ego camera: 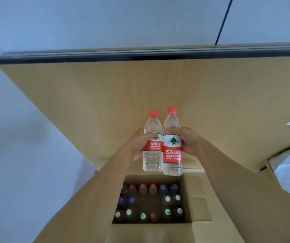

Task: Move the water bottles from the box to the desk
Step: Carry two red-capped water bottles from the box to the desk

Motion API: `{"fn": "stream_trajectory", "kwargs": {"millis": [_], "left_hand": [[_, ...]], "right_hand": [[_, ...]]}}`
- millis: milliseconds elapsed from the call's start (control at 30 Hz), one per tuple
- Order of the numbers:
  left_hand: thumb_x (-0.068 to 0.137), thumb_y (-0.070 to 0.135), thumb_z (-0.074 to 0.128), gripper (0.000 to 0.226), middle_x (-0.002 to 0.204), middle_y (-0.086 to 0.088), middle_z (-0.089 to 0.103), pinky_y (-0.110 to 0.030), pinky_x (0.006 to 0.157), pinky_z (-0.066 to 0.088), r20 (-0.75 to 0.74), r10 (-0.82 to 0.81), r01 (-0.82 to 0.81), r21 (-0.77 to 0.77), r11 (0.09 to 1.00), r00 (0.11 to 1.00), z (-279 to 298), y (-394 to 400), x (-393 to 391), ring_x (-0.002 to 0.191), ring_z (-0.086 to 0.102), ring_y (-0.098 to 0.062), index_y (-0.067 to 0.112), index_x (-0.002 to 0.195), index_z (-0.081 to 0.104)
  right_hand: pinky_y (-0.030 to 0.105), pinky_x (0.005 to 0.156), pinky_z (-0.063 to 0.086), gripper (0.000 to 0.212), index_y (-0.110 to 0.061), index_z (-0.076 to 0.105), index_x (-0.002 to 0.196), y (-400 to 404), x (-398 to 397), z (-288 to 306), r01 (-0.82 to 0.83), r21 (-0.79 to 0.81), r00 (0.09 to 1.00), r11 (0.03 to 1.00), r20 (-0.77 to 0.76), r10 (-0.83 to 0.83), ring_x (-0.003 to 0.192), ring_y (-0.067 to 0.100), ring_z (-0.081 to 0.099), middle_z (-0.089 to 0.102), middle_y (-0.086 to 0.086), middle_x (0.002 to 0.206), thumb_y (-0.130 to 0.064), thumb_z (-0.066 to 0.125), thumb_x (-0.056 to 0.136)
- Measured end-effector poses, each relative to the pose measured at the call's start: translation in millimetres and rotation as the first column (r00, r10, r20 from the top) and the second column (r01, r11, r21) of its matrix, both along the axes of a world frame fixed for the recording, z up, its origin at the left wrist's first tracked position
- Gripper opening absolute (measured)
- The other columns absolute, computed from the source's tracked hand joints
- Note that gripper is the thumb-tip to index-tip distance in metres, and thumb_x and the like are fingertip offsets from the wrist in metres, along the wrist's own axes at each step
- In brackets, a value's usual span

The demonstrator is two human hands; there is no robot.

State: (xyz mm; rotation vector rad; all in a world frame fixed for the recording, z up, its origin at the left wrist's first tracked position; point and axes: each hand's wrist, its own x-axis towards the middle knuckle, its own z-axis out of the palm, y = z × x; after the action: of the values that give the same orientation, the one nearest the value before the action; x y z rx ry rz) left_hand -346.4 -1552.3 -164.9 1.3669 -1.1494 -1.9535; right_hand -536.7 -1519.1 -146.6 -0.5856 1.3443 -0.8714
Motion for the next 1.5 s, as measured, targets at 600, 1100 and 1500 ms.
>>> {"fn": "stream_trajectory", "kwargs": {"millis": [600, 1100, 1500], "left_hand": [[0.096, 0.02, 0.063, 0.033, 0.118, -0.029, 0.068, -0.057, 0.099, 0.052, 0.009, -0.456, 0.451, -0.168, 0.877, 0.89, 95.2, 62.2, -146.5, 0.1, 0.069, -0.04, 0.003, 0.124, 0.06], [0.099, 0.022, 0.064, 0.036, 0.117, -0.025, 0.07, -0.049, 0.093, 0.057, -0.106, -0.861, 0.854, -0.111, 0.508, 0.498, 81.2, 213.1, -178.5, 0.109, 0.068, -0.041, -0.002, 0.126, 0.061], [0.087, 0.012, 0.077, 0.05, 0.116, -0.023, 0.071, -0.056, 0.092, 0.057, -0.058, -0.992, 0.987, -0.111, 0.116, 0.11, 88.6, 417.4, -220.9, 0.103, 0.071, -0.039, 0.002, 0.13, 0.053]], "right_hand": [[0.04, 0.07, 0.059, 0.062, -0.004, 0.054, 0.134, 132.5, -96.1, 73.5, 0.518, -0.003, 0.851, 0.856, 0.107, -0.514, 0.077, 0.032, 0.071, 0.072, 0.02, 0.107, -0.045, 0.068, 0.09], [0.047, 0.088, 0.056, 0.05, -0.001, 0.054, 0.132, 352.6, -57.9, 69.0, 0.892, -0.005, 0.449, 0.451, 0.107, -0.887, 0.094, 0.035, 0.068, 0.068, 0.023, 0.122, -0.031, 0.067, 0.094], [0.043, 0.064, 0.061, 0.077, -0.011, 0.062, 0.12, 583.6, -11.1, 71.5, 0.998, 0.006, 0.07, 0.07, -0.043, -0.997, 0.074, 0.028, 0.076, 0.078, 0.013, 0.09, -0.046, 0.089, 0.057]]}}
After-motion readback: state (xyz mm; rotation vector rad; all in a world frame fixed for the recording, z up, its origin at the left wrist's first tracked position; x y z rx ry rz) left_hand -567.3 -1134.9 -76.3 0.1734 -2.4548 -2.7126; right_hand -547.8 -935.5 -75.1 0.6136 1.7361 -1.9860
